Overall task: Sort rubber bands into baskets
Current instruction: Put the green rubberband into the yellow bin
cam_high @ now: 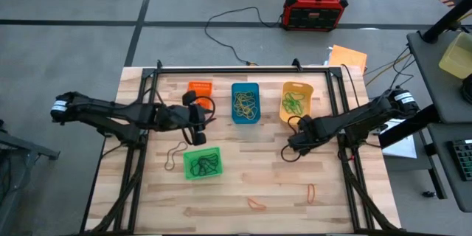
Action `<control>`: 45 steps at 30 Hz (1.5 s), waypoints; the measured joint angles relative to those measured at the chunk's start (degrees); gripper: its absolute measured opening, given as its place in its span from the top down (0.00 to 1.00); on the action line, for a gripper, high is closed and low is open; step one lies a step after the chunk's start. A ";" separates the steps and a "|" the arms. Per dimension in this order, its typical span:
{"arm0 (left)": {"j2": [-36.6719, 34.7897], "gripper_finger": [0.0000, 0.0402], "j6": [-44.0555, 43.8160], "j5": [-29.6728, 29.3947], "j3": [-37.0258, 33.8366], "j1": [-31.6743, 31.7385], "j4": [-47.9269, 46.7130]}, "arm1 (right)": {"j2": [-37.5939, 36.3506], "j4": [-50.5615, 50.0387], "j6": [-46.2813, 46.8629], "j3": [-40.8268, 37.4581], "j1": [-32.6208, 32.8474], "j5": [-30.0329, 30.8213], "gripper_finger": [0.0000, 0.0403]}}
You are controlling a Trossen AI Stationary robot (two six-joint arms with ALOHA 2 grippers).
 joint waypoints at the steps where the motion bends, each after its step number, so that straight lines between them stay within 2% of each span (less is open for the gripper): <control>1: 0.07 0.75 0.00 0.00 0.00 0.00 -0.16 | 0.00 0.18 -0.09 -0.33 0.00 0.77 0.69; 15: 1.47 0.75 0.02 -0.98 0.00 0.02 -0.57 | 0.26 6.15 2.86 -8.22 0.07 0.83 0.97; 19: 1.47 0.75 0.02 -1.17 0.00 0.02 -0.59 | 0.26 12.48 3.03 -10.26 0.40 1.82 0.97; 23: 1.47 0.75 0.02 -1.32 0.00 0.02 -0.59 | 0.26 11.76 6.95 -11.24 0.37 5.31 0.97; 32: 1.47 0.75 0.03 -1.32 0.00 0.02 -0.66 | 0.26 11.97 18.50 -15.39 0.62 4.49 0.97; 45: 1.47 0.75 0.04 -1.29 0.00 0.02 -0.96 | 0.26 15.87 22.67 -18.18 0.66 8.26 0.97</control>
